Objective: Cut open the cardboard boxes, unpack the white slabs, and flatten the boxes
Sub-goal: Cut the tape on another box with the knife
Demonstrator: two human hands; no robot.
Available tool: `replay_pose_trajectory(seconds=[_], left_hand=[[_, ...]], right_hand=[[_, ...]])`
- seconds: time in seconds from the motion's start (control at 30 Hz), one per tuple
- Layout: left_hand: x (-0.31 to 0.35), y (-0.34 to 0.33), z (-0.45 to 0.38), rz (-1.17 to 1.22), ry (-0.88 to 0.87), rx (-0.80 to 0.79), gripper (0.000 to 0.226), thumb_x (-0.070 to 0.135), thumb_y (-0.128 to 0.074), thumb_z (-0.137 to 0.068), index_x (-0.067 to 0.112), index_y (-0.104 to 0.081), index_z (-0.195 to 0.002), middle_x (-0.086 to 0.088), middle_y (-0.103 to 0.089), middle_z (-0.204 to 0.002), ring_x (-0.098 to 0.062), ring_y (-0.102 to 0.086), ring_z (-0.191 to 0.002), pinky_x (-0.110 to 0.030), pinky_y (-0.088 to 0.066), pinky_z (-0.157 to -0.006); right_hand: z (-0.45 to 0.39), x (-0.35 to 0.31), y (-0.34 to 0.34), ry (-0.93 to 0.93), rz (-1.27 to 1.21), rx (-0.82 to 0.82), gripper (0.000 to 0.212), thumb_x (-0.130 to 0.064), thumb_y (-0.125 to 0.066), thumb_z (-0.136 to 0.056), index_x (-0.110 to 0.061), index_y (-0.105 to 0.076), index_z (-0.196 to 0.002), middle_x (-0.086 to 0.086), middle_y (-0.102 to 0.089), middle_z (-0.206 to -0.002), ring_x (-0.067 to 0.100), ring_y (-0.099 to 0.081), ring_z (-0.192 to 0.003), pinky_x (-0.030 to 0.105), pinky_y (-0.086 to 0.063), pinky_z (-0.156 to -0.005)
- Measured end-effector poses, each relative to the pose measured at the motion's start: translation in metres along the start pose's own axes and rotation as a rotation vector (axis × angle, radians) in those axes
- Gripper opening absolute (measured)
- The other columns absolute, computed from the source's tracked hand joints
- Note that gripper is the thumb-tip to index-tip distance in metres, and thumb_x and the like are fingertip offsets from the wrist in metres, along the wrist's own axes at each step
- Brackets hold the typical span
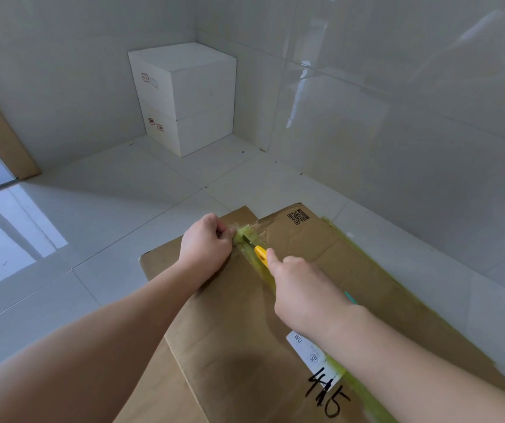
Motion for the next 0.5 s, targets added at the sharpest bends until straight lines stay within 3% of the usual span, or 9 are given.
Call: replay_pose_trajectory(seconds=[0.1,0.27,0.5], left_hand=[[-0.001,0.000,0.002,0.005,-0.005,0.005,0.019,0.027,-0.059,-0.088,0.016,-0.052,-0.075,0.002,-0.055,-0.067,-0.011,-0.049,-0.064,-0.025,-0.036,-0.052],[0.000,0.002,0.001,0.024,-0.019,-0.002,0.020,0.027,-0.060,-0.088,0.016,-0.052,-0.074,0.002,-0.055,-0.067,-0.012,-0.050,-0.063,-0.025,-0.035,-0.051],[-0.002,0.001,0.000,0.015,-0.033,-0.015,0.022,0.024,-0.060,-0.088,0.018,-0.049,-0.070,0.003,-0.054,-0.066,-0.010,-0.048,-0.062,-0.024,-0.033,-0.051]], right_hand=[[-0.010,-0.002,-0.003,-0.002,0.004,-0.005,0.070,0.001,-0.039,-0.088,-0.012,-0.014,-0.152,0.012,-0.053,-0.115,0.029,-0.055,-0.098,0.032,-0.040,-0.072],[-0.019,-0.001,-0.002,-0.012,-0.031,-0.010,0.071,0.004,-0.039,-0.085,-0.013,-0.019,-0.151,0.011,-0.057,-0.110,0.025,-0.053,-0.084,0.032,-0.044,-0.067],[-0.009,0.010,-0.006,-0.004,-0.010,-0.048,0.073,0.003,-0.040,-0.083,-0.016,-0.021,-0.151,0.008,-0.057,-0.108,0.027,-0.057,-0.093,0.031,-0.045,-0.070]])
Point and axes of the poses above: each hand's wrist, its own z-axis away from the middle knuckle, its own y-axis out of the back of the hand, x = y × z, the point moved 5 cm from there along -z, towards the middle knuckle
